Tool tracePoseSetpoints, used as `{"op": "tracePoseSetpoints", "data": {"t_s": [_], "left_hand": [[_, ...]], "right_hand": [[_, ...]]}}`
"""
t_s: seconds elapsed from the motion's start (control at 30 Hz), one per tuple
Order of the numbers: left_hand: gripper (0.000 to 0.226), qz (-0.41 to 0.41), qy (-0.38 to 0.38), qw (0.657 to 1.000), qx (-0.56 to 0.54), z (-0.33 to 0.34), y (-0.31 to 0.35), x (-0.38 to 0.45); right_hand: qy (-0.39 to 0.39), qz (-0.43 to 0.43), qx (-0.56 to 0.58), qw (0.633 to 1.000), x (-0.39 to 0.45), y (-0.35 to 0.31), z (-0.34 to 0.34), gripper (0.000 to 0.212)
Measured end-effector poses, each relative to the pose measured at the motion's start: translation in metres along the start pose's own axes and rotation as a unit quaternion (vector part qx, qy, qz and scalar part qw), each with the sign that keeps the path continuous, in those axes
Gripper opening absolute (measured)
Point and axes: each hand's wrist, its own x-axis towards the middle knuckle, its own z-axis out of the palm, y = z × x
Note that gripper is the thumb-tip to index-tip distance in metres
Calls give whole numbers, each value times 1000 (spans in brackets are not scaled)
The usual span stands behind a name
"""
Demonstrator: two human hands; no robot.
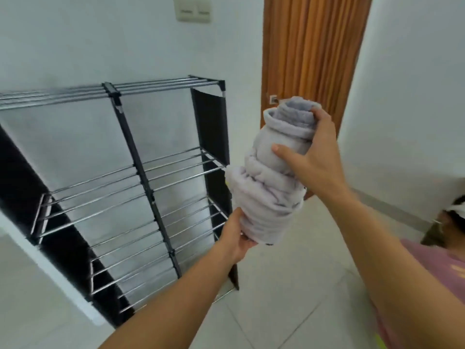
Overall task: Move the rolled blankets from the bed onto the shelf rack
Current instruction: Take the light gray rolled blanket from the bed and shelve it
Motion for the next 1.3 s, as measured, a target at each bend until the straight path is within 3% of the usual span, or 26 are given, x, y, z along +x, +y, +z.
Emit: {"op": "tracePoseSetpoints", "data": {"t_s": [0.2,0.43,0.6,0.73,0.87,0.93,1.03,1.17,1.3], "left_hand": [[38,35,122,988,-87,-18,33,42],[35,60,198,968,-139,-53,70,84],[32,69,199,964,-163,-86,96,126],[45,48,173,968,-175,-95,122,158],[43,14,122,989,-81,-99,152,183],[38,-18,108,992,-62,-97,161,192],[26,1,97,993,-70,-96,180,205],[11,27,101,994,-30,-94,194,222],[26,39,116,992,-29,-92,190,232]], "right_hand": [[-169,-35,39,984,66,34,85,77],[-272,-61,45,959,127,50,180,73],[-308,-24,28,951,172,66,259,74],[-303,-12,9,953,208,76,315,81],[-304,10,-53,951,241,90,364,79],[-343,59,-116,930,246,108,384,77],[-399,146,-167,890,233,142,404,73],[-391,187,-180,883,234,163,413,77],[-407,217,-175,870,239,171,413,90]]}}
